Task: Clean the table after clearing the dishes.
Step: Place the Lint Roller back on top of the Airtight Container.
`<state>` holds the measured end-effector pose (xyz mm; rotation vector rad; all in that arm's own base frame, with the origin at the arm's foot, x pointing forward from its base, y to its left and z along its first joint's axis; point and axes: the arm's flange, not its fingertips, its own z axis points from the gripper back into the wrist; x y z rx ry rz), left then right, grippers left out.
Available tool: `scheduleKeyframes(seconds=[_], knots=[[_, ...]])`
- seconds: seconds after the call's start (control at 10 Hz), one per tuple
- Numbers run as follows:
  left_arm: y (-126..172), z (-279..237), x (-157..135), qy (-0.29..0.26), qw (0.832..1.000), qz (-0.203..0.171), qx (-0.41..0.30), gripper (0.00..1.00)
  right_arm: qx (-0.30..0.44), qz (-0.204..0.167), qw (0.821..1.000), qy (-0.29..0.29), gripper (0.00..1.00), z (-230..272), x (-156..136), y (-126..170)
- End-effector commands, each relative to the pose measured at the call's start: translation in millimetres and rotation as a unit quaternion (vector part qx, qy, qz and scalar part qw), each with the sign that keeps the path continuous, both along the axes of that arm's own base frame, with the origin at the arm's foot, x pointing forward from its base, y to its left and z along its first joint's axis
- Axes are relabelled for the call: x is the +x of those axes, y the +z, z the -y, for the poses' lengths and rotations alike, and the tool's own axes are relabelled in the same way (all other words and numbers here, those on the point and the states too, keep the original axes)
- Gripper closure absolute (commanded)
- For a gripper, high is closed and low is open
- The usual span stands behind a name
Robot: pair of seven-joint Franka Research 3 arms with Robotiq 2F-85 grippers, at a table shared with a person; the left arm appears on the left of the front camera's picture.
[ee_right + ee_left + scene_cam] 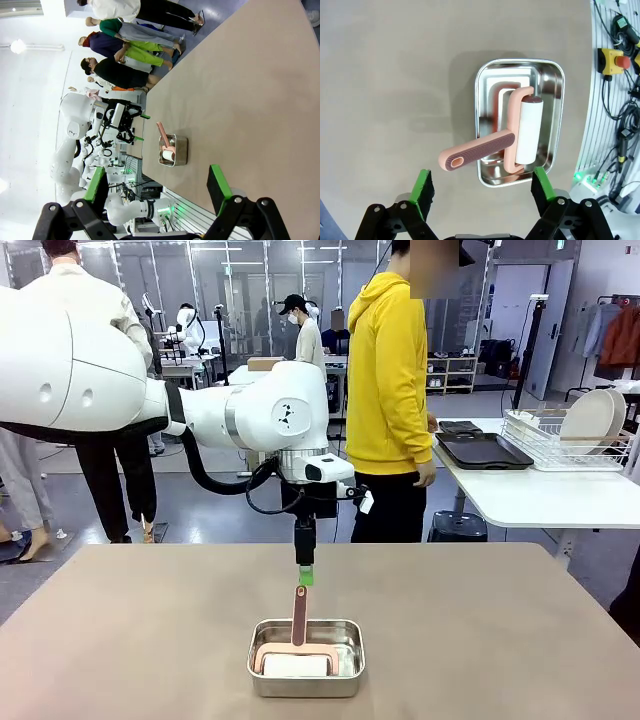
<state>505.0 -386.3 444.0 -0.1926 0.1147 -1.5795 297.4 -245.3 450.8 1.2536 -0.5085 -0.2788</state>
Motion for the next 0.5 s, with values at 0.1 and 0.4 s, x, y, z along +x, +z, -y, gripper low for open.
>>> scheduleKeyframes(seconds=[0.1,0.4], knots=[[0,0,0,0.0,1.0,0.0,0.0,0.02,0.006,0.007,1.0,-0.002,0.0,-2,-1,2],[43,-71,2,0.086,0.986,-0.032,-0.142,0.01,0.006,0.007,1.0,-0.002,0.0,-2,-1,2]])
